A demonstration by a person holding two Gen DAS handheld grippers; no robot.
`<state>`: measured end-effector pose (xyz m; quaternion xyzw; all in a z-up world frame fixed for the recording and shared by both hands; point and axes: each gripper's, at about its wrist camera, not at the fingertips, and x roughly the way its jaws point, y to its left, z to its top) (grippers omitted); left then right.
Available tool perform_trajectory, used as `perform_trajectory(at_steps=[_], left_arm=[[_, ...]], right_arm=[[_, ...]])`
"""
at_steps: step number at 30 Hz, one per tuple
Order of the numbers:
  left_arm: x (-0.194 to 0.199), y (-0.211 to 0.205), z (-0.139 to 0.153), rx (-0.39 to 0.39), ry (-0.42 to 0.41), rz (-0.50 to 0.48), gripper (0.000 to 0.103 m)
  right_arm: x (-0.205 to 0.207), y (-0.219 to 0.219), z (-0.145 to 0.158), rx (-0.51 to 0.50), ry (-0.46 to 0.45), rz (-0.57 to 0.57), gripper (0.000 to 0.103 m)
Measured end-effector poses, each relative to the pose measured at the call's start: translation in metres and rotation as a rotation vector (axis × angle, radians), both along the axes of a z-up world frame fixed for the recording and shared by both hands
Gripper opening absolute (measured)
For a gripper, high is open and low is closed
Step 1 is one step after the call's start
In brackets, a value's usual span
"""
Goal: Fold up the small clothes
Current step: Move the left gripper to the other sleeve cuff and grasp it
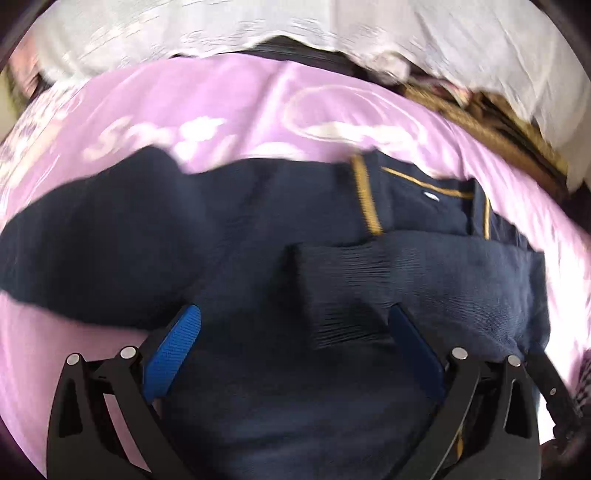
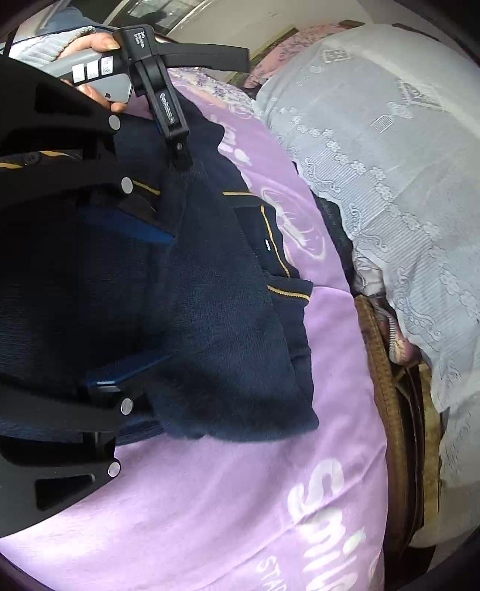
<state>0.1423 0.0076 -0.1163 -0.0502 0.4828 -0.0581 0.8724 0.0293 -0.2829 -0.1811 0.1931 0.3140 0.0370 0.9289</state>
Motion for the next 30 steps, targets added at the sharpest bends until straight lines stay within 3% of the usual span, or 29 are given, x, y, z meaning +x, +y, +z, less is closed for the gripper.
perform_trajectory(at_steps=[3,6,7,10,11,13,18,21,24,26,30], left_arm=[[-0.014,0.047,0.01,-0.013,-0.038,0.093,0.099],[-0.026,0.115,0.015,-0.046,-0.06,0.271,0.099],[-0.027,0.137,0.014,-0.086,-0.046,0.341,0.098],[-0.031,0.204,0.0,-0.307,0.005,0.524,0.098],[-0.034,0.22,-0.004,-0.385,0.008,0.546,0.098],[-0.034,0.233,-0.007,-0.446,-0.002,0.561,0.098],[-0.015,0.251,-0.012,-0.421,-0.089,0.645,0.098],[-0.01,0.265,-0.012,-0.459,-0.121,0.7,0.096],[-0.011,0.274,-0.012,-0.44,-0.125,0.747,0.057],[-0.011,0.277,-0.014,-0.43,-0.111,0.767,0.021],[-0.017,0.279,-0.013,-0.45,-0.126,0.758,0.012]], right_arm=[[-0.018,-0.008,0.003,0.036,-0.018,-0.025,0.063],[-0.037,-0.013,0.005,0.088,-0.045,-0.028,0.065],[-0.043,-0.014,0.005,0.098,-0.051,-0.029,0.065],[-0.062,-0.013,0.002,0.126,-0.064,-0.033,0.065],[-0.068,-0.012,0.001,0.135,-0.068,-0.036,0.065],[-0.077,-0.014,-0.003,0.161,-0.076,-0.043,0.065],[-0.079,-0.022,-0.013,0.217,-0.07,-0.052,0.065],[-0.079,-0.026,-0.015,0.244,-0.082,-0.052,0.065],[-0.08,-0.026,-0.015,0.257,-0.088,-0.043,0.065],[-0.078,-0.024,-0.015,0.25,-0.085,-0.027,0.065],[-0.079,-0.017,-0.008,0.221,-0.089,-0.022,0.062]])
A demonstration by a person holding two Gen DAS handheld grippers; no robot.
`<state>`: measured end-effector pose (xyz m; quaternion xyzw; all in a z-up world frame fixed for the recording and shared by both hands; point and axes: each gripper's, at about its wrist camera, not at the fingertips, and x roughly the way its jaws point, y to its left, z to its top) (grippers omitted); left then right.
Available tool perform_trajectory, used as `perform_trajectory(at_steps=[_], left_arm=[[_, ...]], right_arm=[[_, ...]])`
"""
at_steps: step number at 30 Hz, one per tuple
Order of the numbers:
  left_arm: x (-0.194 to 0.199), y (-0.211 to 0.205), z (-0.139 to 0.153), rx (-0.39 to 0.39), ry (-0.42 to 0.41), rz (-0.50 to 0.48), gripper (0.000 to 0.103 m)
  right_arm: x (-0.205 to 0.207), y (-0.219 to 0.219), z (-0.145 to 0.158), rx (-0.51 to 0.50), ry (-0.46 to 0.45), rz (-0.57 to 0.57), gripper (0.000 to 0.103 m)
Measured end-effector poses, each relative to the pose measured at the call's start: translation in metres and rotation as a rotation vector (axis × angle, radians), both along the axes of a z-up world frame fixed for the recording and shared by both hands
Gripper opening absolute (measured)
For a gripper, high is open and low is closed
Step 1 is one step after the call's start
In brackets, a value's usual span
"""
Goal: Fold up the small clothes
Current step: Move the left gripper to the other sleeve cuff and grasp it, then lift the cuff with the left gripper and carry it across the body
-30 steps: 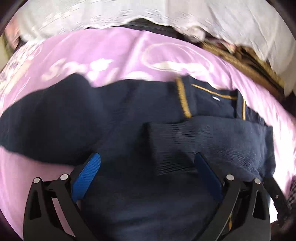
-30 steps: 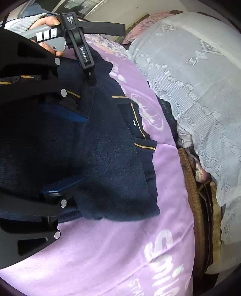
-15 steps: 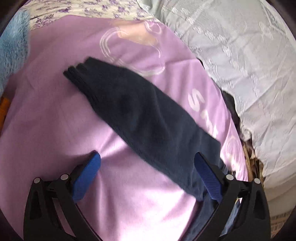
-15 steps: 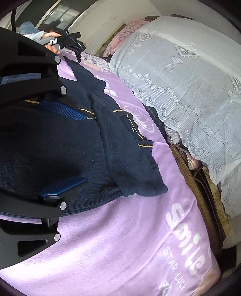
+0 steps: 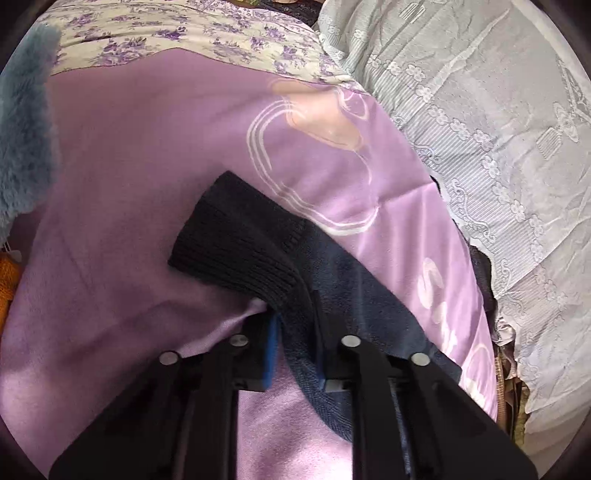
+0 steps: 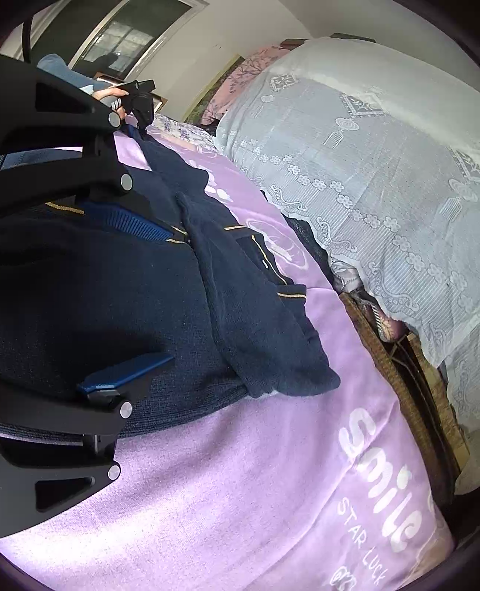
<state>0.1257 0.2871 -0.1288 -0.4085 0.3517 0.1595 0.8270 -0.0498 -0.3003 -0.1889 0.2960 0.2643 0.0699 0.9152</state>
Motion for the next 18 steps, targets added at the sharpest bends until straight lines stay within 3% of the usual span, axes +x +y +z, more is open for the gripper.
perform_trajectory(at_steps=[5,10,13,16,18], left_arm=[[-0.006,-0.014,0.021,0.1,-0.036,-0.018,0.01],[-0.01,-0.033,0.045,0.221,-0.073,-0.041,0.01],[-0.009,-0.041,0.054,0.258,-0.084,-0.058,0.01],[-0.008,-0.048,0.059,0.287,-0.09,-0.078,0.01],[-0.008,-0.056,0.064,0.299,-0.103,-0.112,0.01]], right_arm=[[0.017,0.021,0.032,-0.043,-0.017,0.039,0.062],[0.075,0.067,0.053,-0.119,0.014,0.11,0.062],[0.112,0.089,0.046,-0.156,0.074,0.115,0.062],[0.149,0.102,0.018,-0.199,0.218,0.132,0.063],[0.146,0.101,0.013,-0.201,0.195,0.118,0.062]])
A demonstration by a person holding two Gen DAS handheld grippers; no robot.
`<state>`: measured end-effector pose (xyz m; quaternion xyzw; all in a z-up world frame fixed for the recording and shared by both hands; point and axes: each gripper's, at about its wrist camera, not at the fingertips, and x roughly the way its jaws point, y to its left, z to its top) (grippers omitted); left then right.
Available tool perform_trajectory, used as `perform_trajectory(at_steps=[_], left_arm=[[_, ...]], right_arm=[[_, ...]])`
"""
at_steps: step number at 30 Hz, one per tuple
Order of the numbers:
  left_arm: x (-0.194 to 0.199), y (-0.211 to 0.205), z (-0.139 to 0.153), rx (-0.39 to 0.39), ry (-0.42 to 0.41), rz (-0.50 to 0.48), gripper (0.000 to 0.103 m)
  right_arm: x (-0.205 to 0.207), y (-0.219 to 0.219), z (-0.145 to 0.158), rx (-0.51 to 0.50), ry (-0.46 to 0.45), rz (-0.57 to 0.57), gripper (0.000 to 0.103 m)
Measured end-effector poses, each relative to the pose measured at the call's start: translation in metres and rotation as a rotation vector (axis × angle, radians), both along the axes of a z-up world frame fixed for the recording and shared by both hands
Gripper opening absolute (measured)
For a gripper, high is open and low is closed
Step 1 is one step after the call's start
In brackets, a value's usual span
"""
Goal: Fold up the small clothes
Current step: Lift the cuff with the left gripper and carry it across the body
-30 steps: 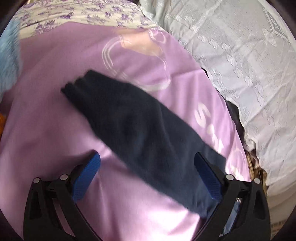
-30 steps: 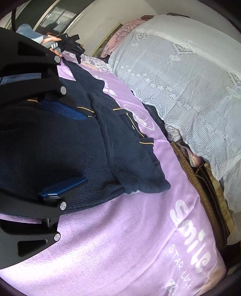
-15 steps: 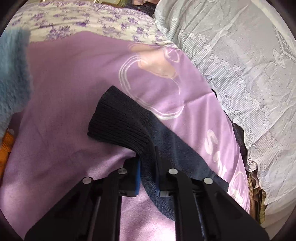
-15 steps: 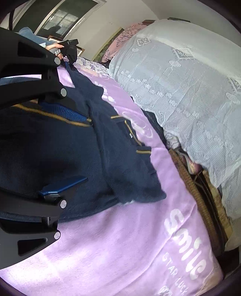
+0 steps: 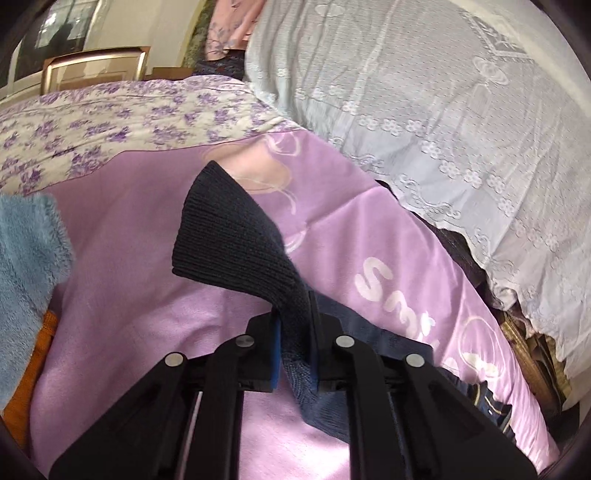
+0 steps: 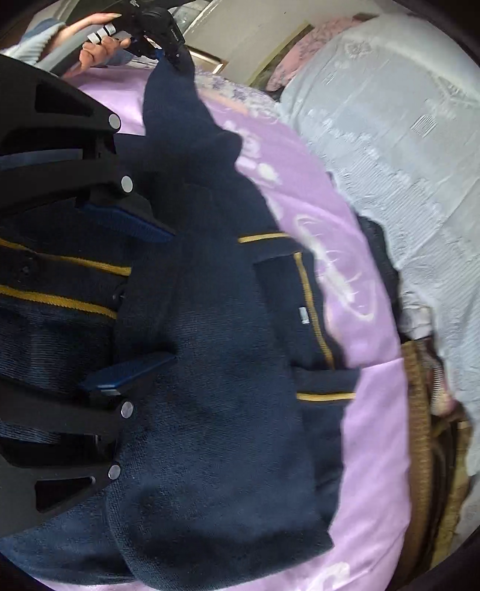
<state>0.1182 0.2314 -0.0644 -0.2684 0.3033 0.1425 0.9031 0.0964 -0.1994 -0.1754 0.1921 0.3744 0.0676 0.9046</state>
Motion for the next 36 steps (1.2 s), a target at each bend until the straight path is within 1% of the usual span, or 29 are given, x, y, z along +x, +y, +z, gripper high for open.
perform_trajectory(at_steps=[2,4,6,8,10,12,16,21,26,29,36], left_arm=[[-0.001,-0.011,0.007,0.025,-0.012,-0.035,0.01],[-0.002,-0.025,0.013,0.051,-0.023,-0.076,0.01],[-0.005,-0.043,0.02,0.093,-0.036,-0.111,0.01],[-0.008,-0.059,0.025,0.123,-0.047,-0.141,0.01],[-0.011,-0.073,0.028,0.137,-0.052,-0.174,0.01],[-0.015,-0.093,0.032,0.171,-0.053,-0.227,0.01],[-0.024,-0.143,0.037,0.27,-0.067,-0.336,0.01],[-0.025,-0.195,0.044,0.36,-0.072,-0.424,0.01],[-0.025,-0.237,0.049,0.412,-0.075,-0.478,0.01],[-0.024,-0.261,0.047,0.439,-0.073,-0.508,0.01],[-0.02,-0.308,0.031,0.429,-0.029,-0.568,0.01]], right_arm=[[-0.011,-0.006,0.007,0.057,-0.013,0.009,0.062],[-0.026,-0.018,0.019,0.127,-0.059,0.011,0.062],[-0.046,-0.03,0.032,0.152,-0.117,0.012,0.062],[-0.057,-0.038,0.039,0.167,-0.145,0.013,0.063],[-0.066,-0.049,0.043,0.201,-0.155,0.002,0.065],[-0.07,-0.061,0.044,0.241,-0.16,-0.012,0.065],[-0.071,-0.075,0.046,0.319,-0.167,-0.016,0.065],[-0.068,-0.085,0.045,0.392,-0.167,-0.005,0.065],[-0.063,-0.099,0.041,0.433,-0.158,-0.024,0.065],[-0.061,-0.106,0.038,0.46,-0.154,-0.033,0.065],[-0.062,-0.121,0.039,0.506,-0.172,-0.05,0.066]])
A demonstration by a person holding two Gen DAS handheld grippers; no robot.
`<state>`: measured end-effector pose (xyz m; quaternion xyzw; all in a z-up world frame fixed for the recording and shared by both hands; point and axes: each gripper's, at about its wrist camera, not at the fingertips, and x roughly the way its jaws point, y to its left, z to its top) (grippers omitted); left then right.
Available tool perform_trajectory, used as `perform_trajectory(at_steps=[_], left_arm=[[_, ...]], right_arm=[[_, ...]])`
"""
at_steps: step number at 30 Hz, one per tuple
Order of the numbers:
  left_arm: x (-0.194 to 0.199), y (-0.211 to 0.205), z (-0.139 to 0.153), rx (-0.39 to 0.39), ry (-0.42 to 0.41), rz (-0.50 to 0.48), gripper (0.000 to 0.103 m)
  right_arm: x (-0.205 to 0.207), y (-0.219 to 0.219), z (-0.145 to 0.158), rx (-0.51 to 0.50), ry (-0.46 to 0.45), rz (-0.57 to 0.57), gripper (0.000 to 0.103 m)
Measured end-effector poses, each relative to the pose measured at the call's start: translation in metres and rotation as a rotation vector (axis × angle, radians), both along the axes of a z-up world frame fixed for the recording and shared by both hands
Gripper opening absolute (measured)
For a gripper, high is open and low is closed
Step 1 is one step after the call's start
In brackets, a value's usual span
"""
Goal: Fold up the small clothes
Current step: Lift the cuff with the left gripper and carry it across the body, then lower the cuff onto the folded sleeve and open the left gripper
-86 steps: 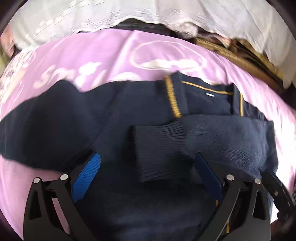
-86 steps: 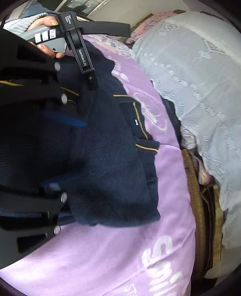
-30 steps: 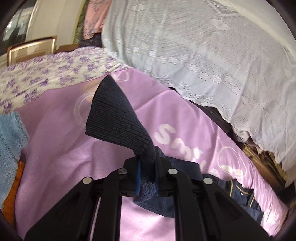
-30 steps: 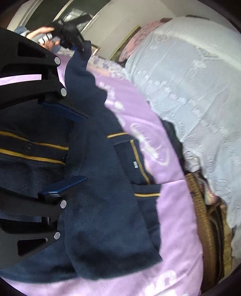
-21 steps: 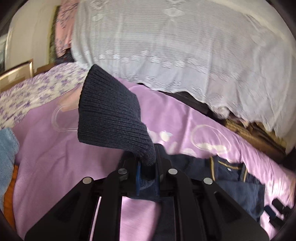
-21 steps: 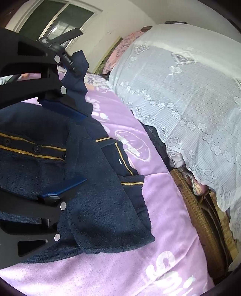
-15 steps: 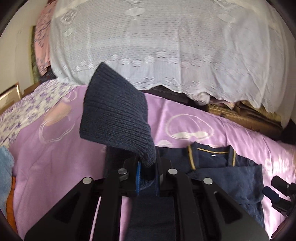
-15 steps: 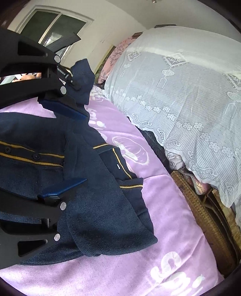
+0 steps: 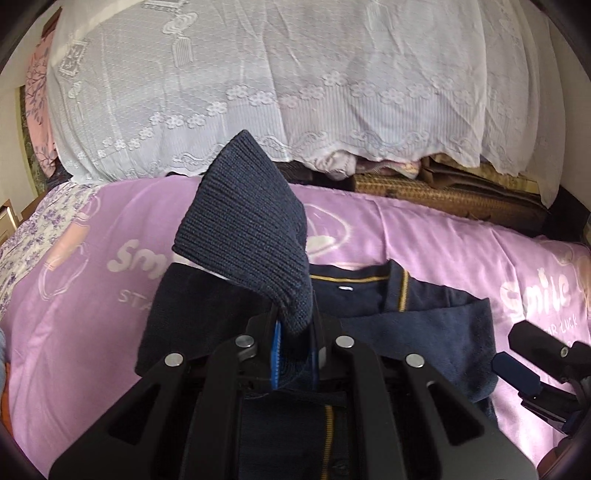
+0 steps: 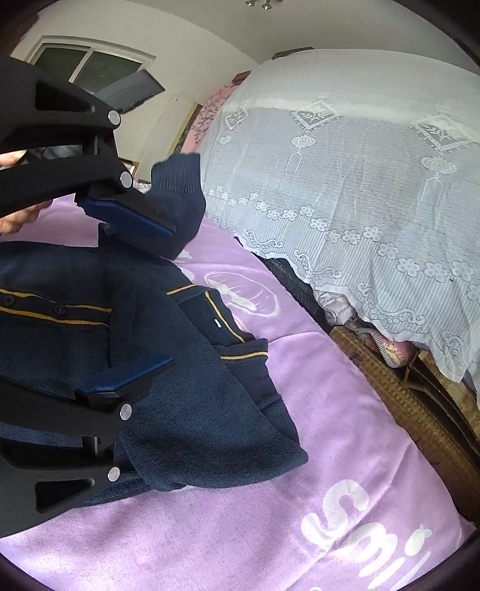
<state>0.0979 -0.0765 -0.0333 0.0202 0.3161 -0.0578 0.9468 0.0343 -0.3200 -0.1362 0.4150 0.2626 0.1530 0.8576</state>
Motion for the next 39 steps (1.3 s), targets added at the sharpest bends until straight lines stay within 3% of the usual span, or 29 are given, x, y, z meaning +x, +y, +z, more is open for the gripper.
perform_trajectory(at_steps=[7,13,15,17,20,24,29,33,36,39], left_arm=[[-0.004,-0.05,-0.022,0.073,-0.001,-0.073,0.01],[-0.003,-0.068,-0.038,0.093,0.026,-0.102,0.012],[-0.002,-0.069,-0.045,0.089,0.055,-0.12,0.023],[-0.003,-0.068,-0.047,0.086,0.072,-0.133,0.055],[-0.015,-0.059,-0.042,0.074,0.053,-0.145,0.072],[-0.029,-0.041,-0.032,0.07,0.025,-0.161,0.078],[-0.027,0.001,-0.026,0.125,-0.003,-0.05,0.082],[-0.006,0.052,-0.029,0.086,0.035,0.099,0.083],[0.009,0.084,-0.039,0.045,0.078,0.187,0.083],[0.03,0.107,-0.064,-0.005,0.18,0.241,0.083]], right_arm=[[0.001,-0.023,-0.006,0.052,0.008,-0.048,0.066],[0.002,-0.036,-0.017,0.107,0.032,-0.078,0.066],[0.003,-0.034,-0.017,0.104,0.032,-0.071,0.066],[0.004,-0.032,-0.018,0.103,0.033,-0.06,0.066],[0.006,-0.031,-0.021,0.121,0.039,-0.049,0.066],[0.01,-0.031,-0.028,0.133,0.06,-0.038,0.066],[0.018,-0.031,-0.041,0.129,0.113,-0.041,0.066],[0.021,-0.029,-0.048,0.072,0.146,-0.079,0.065],[0.026,-0.028,-0.054,0.002,0.168,-0.101,0.048],[0.037,-0.022,-0.067,-0.036,0.207,-0.087,0.043]])
